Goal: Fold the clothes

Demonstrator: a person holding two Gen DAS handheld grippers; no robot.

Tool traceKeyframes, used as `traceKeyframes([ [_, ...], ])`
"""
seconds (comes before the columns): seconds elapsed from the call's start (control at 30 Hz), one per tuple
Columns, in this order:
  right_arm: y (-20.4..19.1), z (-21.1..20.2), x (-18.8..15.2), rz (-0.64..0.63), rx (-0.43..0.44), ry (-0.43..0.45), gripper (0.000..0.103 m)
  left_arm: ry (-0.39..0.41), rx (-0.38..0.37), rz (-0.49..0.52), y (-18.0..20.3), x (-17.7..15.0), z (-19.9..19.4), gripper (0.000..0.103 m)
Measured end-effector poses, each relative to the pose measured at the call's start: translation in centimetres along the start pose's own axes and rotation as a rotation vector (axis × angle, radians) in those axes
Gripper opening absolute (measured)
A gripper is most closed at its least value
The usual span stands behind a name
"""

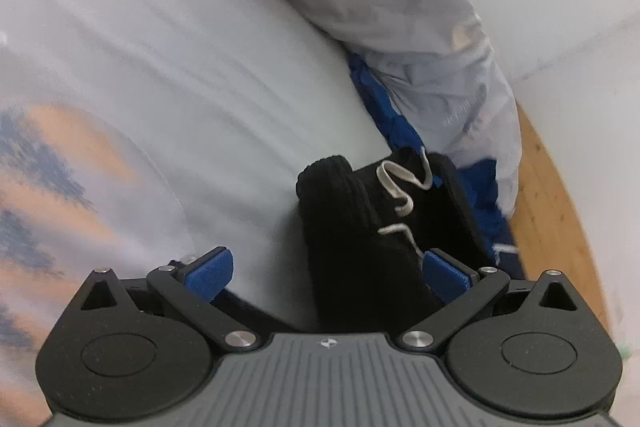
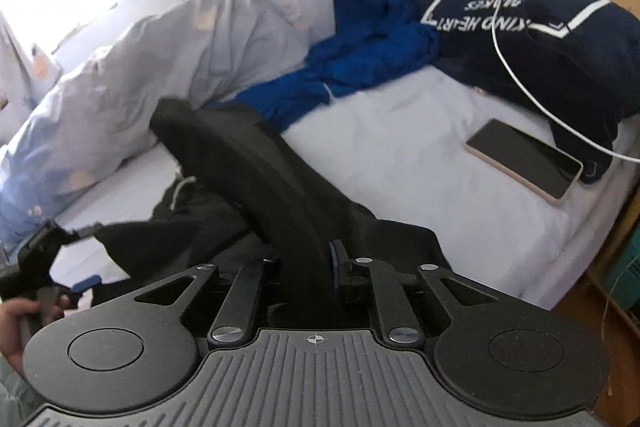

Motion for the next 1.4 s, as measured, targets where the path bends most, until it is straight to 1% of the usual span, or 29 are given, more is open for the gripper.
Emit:
traceKeyframes([
  [0.07,-0.4,0.2,-0.7,-0.028,-0.002,0.000,0.018,-0.031,-0.040,-0.076,-0.3,0.0,1.4,0.103],
  [0.1,-0.7,0.4,-0.9,-0.037,0.000,-0.001,0.018,-0.041,-0.041,-0.088,-0.3,-0.1,1.8,0.103],
  [0.2,-0.6,0.7,-1.2,-0.046,0.001,-0.010,0.018,-0.033,0.002,-0.058,-0.3,-0.2,2.5,0.103],
  [0.27,-0.6,0.3,-1.4,-0.061,0.007,-0.009,0.018,-0.030,0.020,-0.067,-0.6,-0.1,2.8,0.103],
  [0.47,-0.2,0.1,-1.7,-0.057,0.023,-0.016,0.018,0.005,0.044,-0.070,-1.1,0.8,2.9,0.103],
  [0.6,-0.1,0.1,-2.0,-0.048,0.037,-0.018,0.019,0.014,0.030,-0.075,-1.6,1.6,3.3,0.103],
  [0.63,-0.1,0.1,-2.1,-0.047,0.039,-0.020,0.019,0.018,0.023,-0.086,-1.9,1.7,3.3,0.100],
  [0.67,-0.1,0.0,-2.2,-0.045,0.039,-0.021,0.019,0.020,0.030,-0.092,-2.2,1.8,3.3,0.094],
  [0.7,-0.2,0.0,-2.2,-0.047,0.039,-0.021,0.019,0.016,0.045,-0.098,-2.5,1.8,3.3,0.073],
  [0.73,-0.3,-0.1,-2.2,-0.050,0.039,-0.022,0.019,0.005,0.052,-0.106,-2.7,1.7,3.3,0.054],
  [0.77,-0.3,-0.2,-2.2,-0.052,0.038,-0.022,0.019,-0.016,0.050,-0.116,-2.9,1.6,3.5,0.046],
  [0.8,-0.4,-0.2,-2.3,-0.055,0.038,-0.023,0.019,-0.029,0.048,-0.119,-2.9,1.5,3.6,0.041],
  [0.83,-0.5,-0.3,-2.3,-0.055,0.041,-0.023,0.019,-0.033,0.047,-0.114,-2.9,1.4,3.6,0.039],
  [0.87,-0.6,-0.3,-2.2,-0.057,0.039,-0.022,0.020,-0.038,0.048,-0.113,-2.9,1.4,3.6,0.040],
  [0.9,-0.7,-0.4,-2.2,-0.059,0.036,-0.021,0.020,-0.046,0.052,-0.117,-3.0,1.4,3.8,0.046],
  [0.93,-0.8,-0.4,-2.2,-0.060,0.034,-0.020,0.020,-0.053,0.050,-0.121,-3.1,1.5,3.9,0.055],
  [0.97,-0.9,-0.5,-2.1,-0.060,0.033,-0.019,0.020,-0.058,0.029,-0.126,-3.1,1.5,4.1,0.061],
  [1.0,-1.0,-0.5,-2.2,-0.064,0.031,-0.019,0.020,-0.062,-0.003,-0.129,-2.9,1.6,4.2,0.075],
  [1.03,-1.1,-0.6,-2.2,-0.067,0.030,-0.019,0.020,-0.066,-0.030,-0.133,-2.8,1.7,4.3,0.083],
  [1.07,-1.2,-0.6,-2.2,-0.070,0.028,-0.020,0.020,-0.070,-0.045,-0.134,-2.7,1.7,4.5,0.085],
  [1.1,-1.3,-0.6,-2.2,-0.072,0.027,-0.021,0.020,-0.072,-0.051,-0.134,-2.5,1.7,4.7,0.090],
  [1.13,-1.3,-0.7,-2.1,-0.074,0.026,-0.021,0.020,-0.066,-0.056,-0.127,-2.3,1.7,4.8,0.097],
  [1.17,-1.3,-0.7,-2.1,-0.077,0.025,-0.022,0.020,-0.050,-0.058,-0.111,-2.0,1.7,5.0,0.103],
  [1.23,-1.5,-0.6,-2.0,-0.083,0.020,-0.025,0.020,-0.017,-0.063,-0.077,-1.5,1.5,5.4,0.103],
  [1.33,-1.5,-0.7,-1.9,-0.097,0.016,-0.026,0.020,0.059,-0.056,0.007,-1.0,1.5,5.4,0.103],
  [1.4,-1.5,-0.8,-1.9,-0.104,0.012,-0.024,0.020,0.064,-0.045,0.022,-0.9,1.5,5.4,0.103],
])
Point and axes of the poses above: each gripper's, at about its wrist camera, not at the fingertips, and z roughly the way its jaws point, y to its right, x to its top, the point moved 9 cm from there along z, roughly the way its jaws point, and after that the axes turned 8 degrees about -x, right-handed, at the moved point
